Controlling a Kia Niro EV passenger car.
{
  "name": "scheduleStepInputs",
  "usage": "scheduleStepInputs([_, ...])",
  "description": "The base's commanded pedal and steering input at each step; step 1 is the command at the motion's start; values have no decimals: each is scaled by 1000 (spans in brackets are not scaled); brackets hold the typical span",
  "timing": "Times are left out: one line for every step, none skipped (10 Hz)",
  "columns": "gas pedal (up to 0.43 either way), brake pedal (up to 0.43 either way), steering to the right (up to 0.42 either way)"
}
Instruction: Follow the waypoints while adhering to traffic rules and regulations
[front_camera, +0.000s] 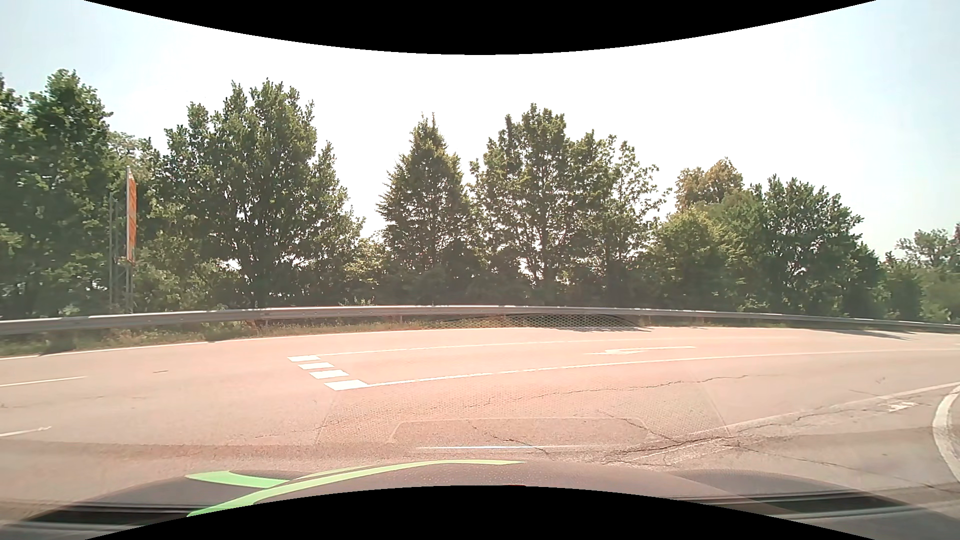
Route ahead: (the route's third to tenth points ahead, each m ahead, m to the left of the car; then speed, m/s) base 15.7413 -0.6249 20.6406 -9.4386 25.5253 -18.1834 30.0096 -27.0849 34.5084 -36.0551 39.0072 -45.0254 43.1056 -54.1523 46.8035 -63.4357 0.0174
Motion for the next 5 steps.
scheduleStepInputs([0, 293, 151])
scheduleStepInputs([0, 293, 151])
scheduleStepInputs([0, 293, 151])
scheduleStepInputs([0, 293, 151])
scheduleStepInputs([0, 293, 151])
